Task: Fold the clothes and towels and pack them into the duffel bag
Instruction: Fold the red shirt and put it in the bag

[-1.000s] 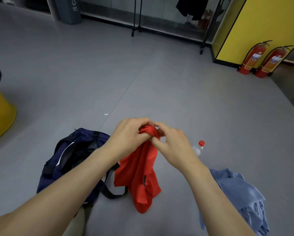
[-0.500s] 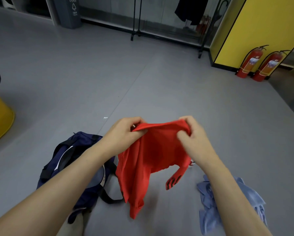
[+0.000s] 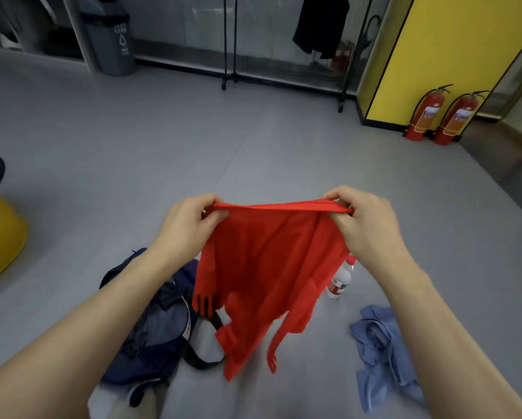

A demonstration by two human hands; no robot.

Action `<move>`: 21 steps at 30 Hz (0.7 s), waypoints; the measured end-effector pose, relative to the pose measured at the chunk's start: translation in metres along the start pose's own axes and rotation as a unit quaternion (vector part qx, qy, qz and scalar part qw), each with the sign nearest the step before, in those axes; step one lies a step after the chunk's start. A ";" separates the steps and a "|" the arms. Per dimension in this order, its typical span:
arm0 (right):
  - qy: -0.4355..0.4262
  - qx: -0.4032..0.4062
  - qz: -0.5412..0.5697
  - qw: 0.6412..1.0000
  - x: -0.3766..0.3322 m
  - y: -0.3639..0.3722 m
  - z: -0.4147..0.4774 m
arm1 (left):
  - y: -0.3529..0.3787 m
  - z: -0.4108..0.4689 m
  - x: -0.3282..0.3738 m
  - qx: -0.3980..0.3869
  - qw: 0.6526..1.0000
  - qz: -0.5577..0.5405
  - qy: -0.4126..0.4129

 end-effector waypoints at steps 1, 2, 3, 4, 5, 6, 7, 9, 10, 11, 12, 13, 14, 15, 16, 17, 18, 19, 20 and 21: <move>-0.002 -0.008 -0.015 1.000 0.000 -0.007 0.005 | -0.009 0.005 0.007 0.012 1.000 -0.015 0.005; -0.005 -0.018 -0.034 0.999 -0.001 -0.014 0.010 | -0.017 0.012 0.017 0.014 0.999 -0.028 0.014; -0.009 -0.025 -0.053 0.998 -0.002 -0.022 0.016 | -0.023 0.020 0.029 0.009 0.999 -0.033 0.029; -0.011 -0.026 -0.062 0.998 -0.003 -0.033 0.022 | -0.029 0.029 0.044 -0.001 0.998 -0.030 0.048; -0.009 -0.024 -0.062 0.998 -0.004 -0.046 0.029 | -0.035 0.037 0.058 -0.011 0.997 -0.015 0.069; -0.002 -0.025 -0.060 0.998 -0.004 -0.059 0.036 | -0.042 0.045 0.072 -0.016 0.996 0.009 0.091; 0.006 -0.034 -0.063 0.997 -0.004 -0.071 0.043 | -0.050 0.053 0.086 -0.016 0.993 0.037 0.113; 0.027 -0.069 -0.073 0.995 -0.002 -0.089 0.054 | -0.067 0.067 0.109 -0.005 0.986 0.077 0.146; 0.032 -0.079 -0.078 0.993 -0.002 -0.098 0.058 | -0.074 0.072 0.118 0.000 0.984 0.088 0.157; 0.033 -0.076 -0.081 0.993 -0.004 -0.108 0.062 | -0.080 0.076 0.126 0.006 0.981 0.094 0.168; 0.032 -0.067 -0.076 0.994 -0.006 -0.118 0.065 | -0.085 0.080 0.133 0.010 0.979 0.097 0.177; 0.034 -0.056 -0.066 0.996 -0.007 -0.125 0.068 | -0.089 0.084 0.136 0.013 0.980 0.092 0.178; 0.041 -0.043 -0.056 0.997 -0.007 -0.132 0.071 | -0.093 0.087 0.139 0.015 0.982 0.077 0.174; 0.052 -0.032 -0.051 0.997 -0.004 -0.138 0.073 | -0.095 0.089 0.139 0.017 0.984 0.061 0.164; 0.064 -0.022 -0.055 0.996 0.000 -0.143 0.076 | -0.097 0.092 0.137 0.020 0.987 0.049 0.152; 0.075 -0.016 -0.064 0.995 0.004 -0.145 0.077 | -0.097 0.094 0.134 0.023 0.989 0.047 0.141; 0.083 -0.017 -0.074 0.994 0.008 -0.144 0.076 | -0.095 0.096 0.130 0.027 0.990 0.057 0.129; 0.089 -0.022 -0.082 0.992 0.011 -0.142 0.075 | -0.092 0.096 0.125 0.032 0.989 0.081 0.117; 0.093 -0.026 -0.089 0.991 0.013 -0.138 0.073 | -0.089 0.095 0.120 0.041 0.986 0.120 0.112; 0.095 -0.029 -0.098 0.990 0.016 -0.133 0.070 | -0.085 0.093 0.116 0.053 0.978 0.169 0.113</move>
Point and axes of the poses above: each hand's wrist, its own z-axis towards the middle knuckle, its own y-axis out of the palm, x = y × z, the point moved 9 cm from there along z, towards the middle knuckle
